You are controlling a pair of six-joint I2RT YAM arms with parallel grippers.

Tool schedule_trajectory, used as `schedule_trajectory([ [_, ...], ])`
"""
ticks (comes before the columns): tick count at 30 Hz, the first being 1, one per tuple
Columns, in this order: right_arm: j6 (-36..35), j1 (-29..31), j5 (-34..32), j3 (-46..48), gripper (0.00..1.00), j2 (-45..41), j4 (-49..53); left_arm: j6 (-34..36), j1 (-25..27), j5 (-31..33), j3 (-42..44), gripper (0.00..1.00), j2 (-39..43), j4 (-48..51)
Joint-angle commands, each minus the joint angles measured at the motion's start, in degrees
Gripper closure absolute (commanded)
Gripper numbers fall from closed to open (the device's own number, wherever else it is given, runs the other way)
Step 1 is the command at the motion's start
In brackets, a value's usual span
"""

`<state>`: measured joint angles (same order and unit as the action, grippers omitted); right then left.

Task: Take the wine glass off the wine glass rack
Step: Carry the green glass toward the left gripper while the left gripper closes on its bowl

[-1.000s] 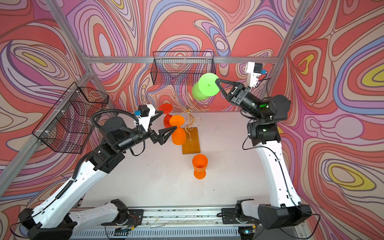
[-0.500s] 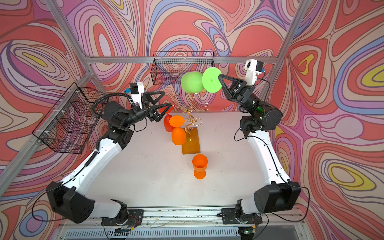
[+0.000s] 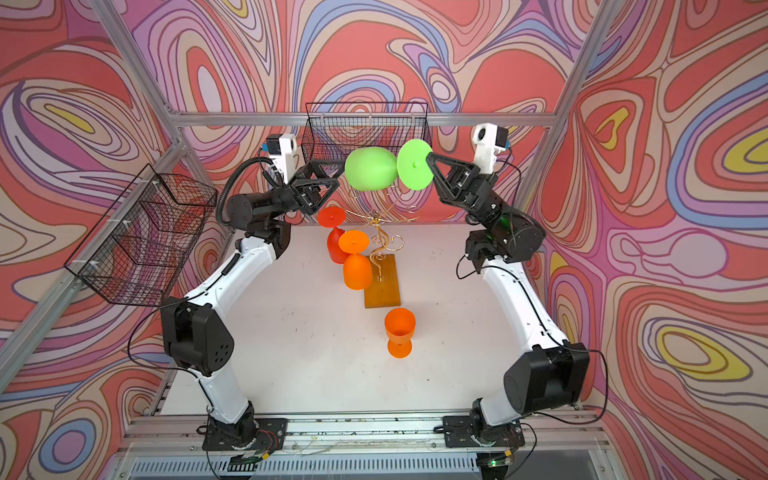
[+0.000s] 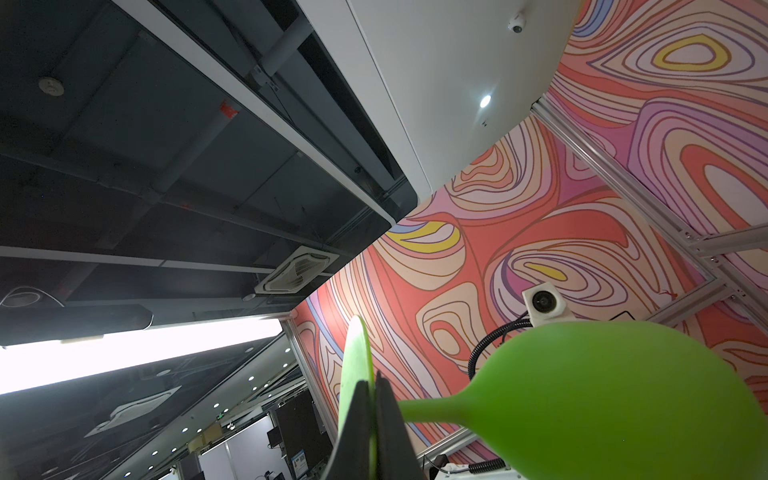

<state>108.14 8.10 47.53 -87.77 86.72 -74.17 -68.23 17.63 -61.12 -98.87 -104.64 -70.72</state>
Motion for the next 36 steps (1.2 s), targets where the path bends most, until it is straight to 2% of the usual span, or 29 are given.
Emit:
schedule_trajectory([
  [1,0.2,0.4,-1.1,0.1,1.0,0.5,-2.4,-5.2,0.0,-3.2,-1.7,0.08,0.5,-7.2],
  [10,1.7,2.6,-2.2,-1.3,1.0,4.3,-5.2,-6.5,0.5,-4.2,-3.3,0.1,0.1,-7.2],
  [19,2.0,3.4,-3.0,-0.9,1.0,6.4,-6.3,-6.6,2.3,-5.6,-4.2,0.16,-0.3,-7.2],
  [22,2.2,3.5,-3.0,-1.3,1.0,7.0,-6.6,-6.6,2.5,-5.5,-3.7,0.25,-0.2,-7.3],
  [27,2.2,3.4,-3.0,-1.5,1.0,7.5,-6.9,-6.4,2.5,-5.0,-3.1,0.46,0.0,-7.3],
  [34,1.4,3.5,-2.8,-0.1,1.0,7.3,-6.5,-6.2,2.5,-4.9,-3.0,0.82,0.0,-7.4],
  [36,1.4,3.5,-2.7,0.0,1.0,7.5,-6.6,-6.2,2.5,-5.0,-3.0,0.87,0.1,-7.4],
])
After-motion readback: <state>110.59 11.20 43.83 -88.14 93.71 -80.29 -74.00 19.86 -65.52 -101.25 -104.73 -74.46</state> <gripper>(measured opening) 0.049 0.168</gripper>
